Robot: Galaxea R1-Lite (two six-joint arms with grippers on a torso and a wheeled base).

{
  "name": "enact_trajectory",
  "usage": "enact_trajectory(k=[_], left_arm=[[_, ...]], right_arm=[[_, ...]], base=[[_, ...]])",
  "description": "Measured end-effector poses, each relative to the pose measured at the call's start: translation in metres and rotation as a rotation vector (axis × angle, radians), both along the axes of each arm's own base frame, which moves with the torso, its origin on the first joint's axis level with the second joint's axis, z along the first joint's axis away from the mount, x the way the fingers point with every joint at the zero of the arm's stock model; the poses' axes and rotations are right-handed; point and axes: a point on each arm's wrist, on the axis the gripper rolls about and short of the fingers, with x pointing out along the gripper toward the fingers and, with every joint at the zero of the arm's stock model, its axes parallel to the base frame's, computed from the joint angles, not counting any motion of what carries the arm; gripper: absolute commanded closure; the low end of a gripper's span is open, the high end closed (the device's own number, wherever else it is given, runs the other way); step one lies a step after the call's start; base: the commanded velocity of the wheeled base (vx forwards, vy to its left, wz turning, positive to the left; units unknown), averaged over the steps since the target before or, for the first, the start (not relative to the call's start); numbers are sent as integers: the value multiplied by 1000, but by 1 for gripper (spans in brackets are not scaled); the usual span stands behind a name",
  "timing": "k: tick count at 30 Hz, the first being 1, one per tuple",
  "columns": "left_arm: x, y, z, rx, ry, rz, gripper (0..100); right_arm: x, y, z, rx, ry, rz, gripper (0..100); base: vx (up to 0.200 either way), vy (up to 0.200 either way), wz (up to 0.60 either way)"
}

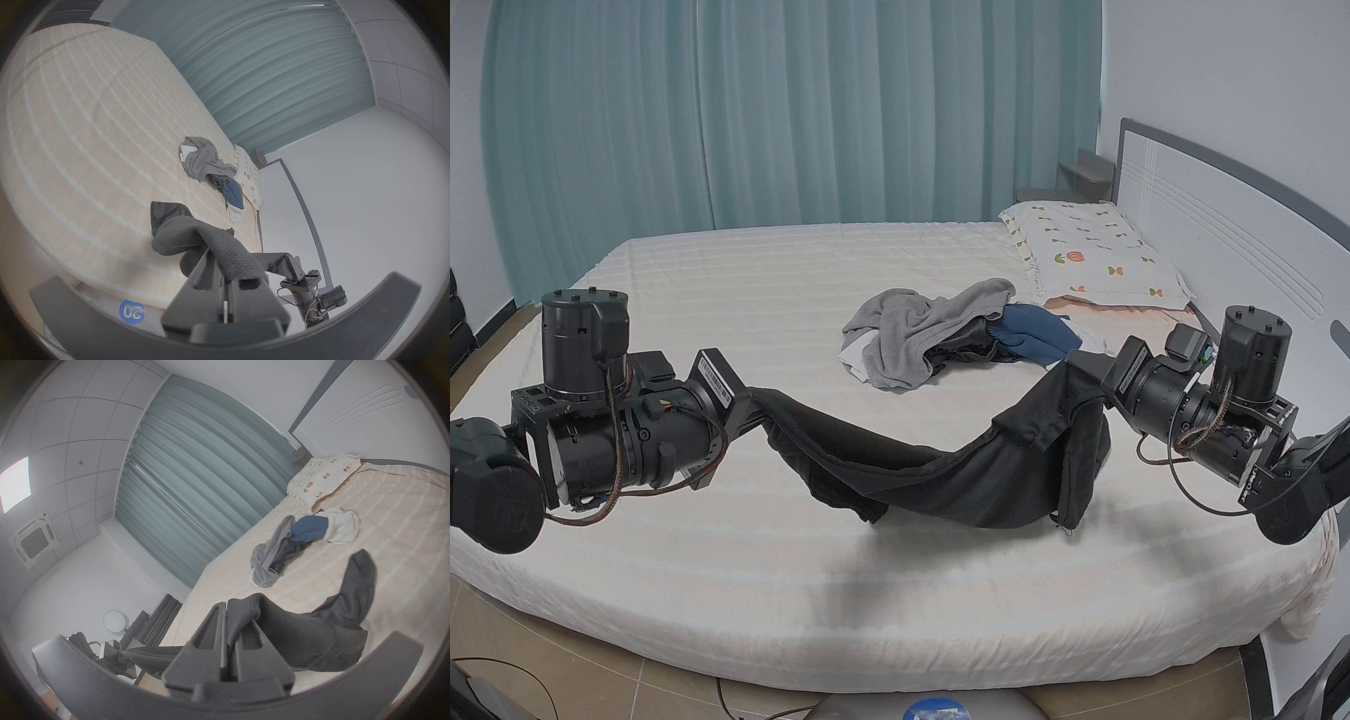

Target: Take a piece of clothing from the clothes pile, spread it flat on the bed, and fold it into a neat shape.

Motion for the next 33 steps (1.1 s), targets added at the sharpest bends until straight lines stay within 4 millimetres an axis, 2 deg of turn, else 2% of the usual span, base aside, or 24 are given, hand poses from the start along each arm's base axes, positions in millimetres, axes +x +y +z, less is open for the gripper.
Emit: enact_trajectory(k=[23,33], left_arm=[[-10,12,19,-22,-65,25,100],[-10,15,21,-24,-74,38,100]], right_arm=[[-2,-12,19,63,-45,-35,100],[0,-14,18,62,-43,-39,100]], base=[[0,200,0],[0,200,0]])
